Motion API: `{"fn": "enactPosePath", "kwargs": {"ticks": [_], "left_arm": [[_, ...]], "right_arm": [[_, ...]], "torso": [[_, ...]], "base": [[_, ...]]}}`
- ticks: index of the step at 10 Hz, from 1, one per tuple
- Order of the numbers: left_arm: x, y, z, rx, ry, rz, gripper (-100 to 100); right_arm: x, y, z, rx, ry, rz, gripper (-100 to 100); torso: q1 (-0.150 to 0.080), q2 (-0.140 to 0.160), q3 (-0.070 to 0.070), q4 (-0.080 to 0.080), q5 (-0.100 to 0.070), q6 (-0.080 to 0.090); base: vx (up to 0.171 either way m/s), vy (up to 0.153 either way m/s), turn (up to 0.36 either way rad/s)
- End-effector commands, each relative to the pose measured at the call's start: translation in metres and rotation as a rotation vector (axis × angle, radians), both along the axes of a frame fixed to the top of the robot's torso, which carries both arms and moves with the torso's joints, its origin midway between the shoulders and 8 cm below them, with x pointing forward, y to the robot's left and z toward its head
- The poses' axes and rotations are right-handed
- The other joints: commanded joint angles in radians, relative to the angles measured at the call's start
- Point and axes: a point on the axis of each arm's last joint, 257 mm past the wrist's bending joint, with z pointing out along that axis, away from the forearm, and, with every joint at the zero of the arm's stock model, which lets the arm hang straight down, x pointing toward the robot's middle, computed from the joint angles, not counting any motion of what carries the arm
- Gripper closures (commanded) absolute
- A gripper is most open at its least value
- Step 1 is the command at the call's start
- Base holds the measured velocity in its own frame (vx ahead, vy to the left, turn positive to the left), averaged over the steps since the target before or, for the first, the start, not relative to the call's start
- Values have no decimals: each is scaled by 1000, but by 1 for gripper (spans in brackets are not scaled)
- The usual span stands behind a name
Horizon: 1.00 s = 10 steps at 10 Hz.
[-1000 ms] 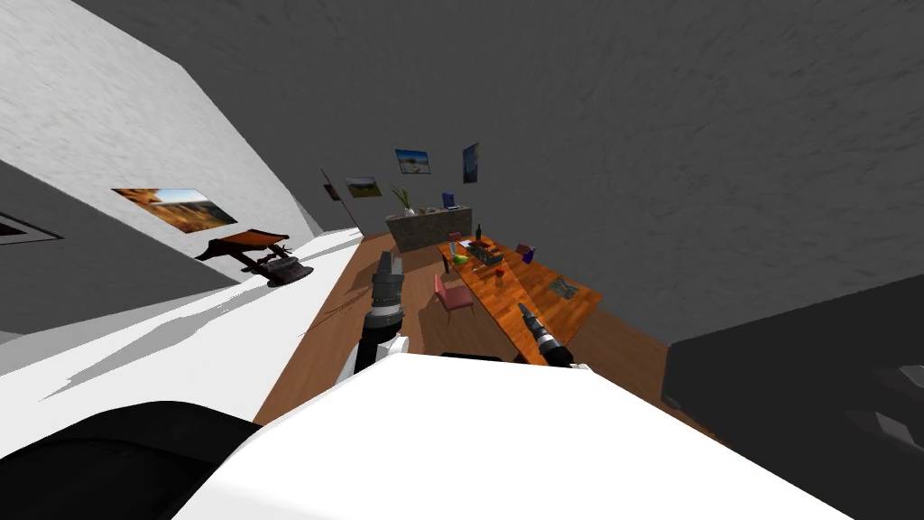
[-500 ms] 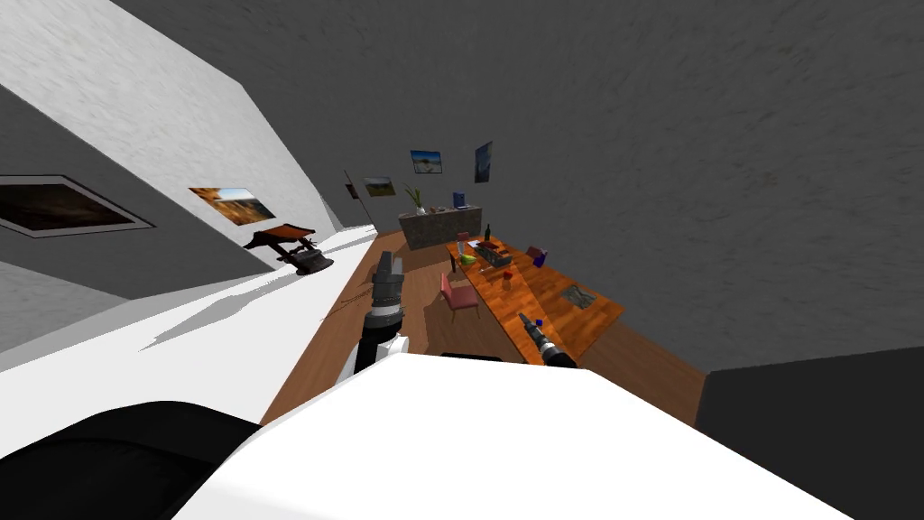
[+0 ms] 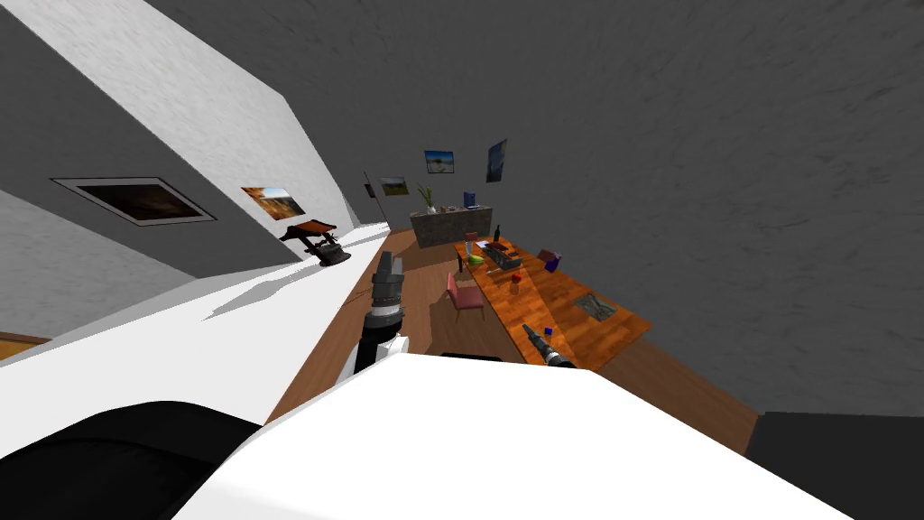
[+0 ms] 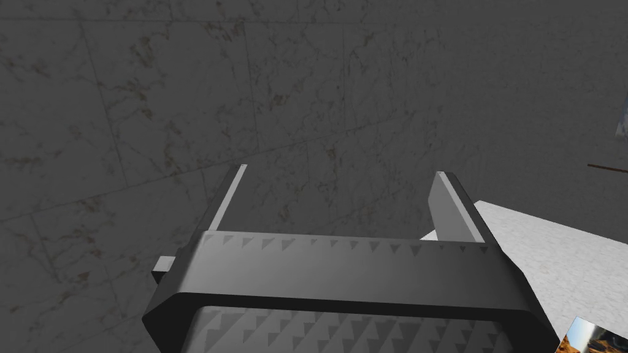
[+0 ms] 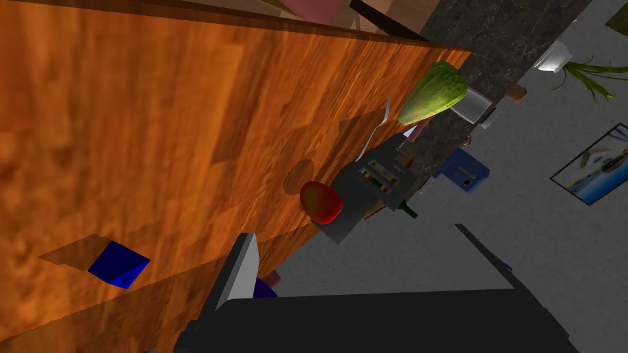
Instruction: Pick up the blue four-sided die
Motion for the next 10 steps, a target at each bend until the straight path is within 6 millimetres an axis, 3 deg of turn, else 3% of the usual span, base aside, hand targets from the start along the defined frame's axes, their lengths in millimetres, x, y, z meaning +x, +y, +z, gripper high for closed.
{"fn": "enactPosePath", "kwargs": {"ticks": [1, 5, 10], "left_arm": [[0, 0, 0, 0, 0, 0, 0], [0, 0, 0, 0, 0, 0, 0], [0, 0, 0, 0, 0, 0, 0]], "right_arm": [[-12, -11, -19, -51, 55, 14, -100], [-55, -48, -65, -158, 200, 20, -100], [-98, -85, -98, -260, 330, 30, -100]], "torso": [[0, 0, 0, 0, 0, 0], [-1, -1, -1, 0, 0, 0], [-1, -1, -1, 0, 0, -1]], "base": [[14, 1, 253], [25, -14, 200], [28, -16, 175]]}}
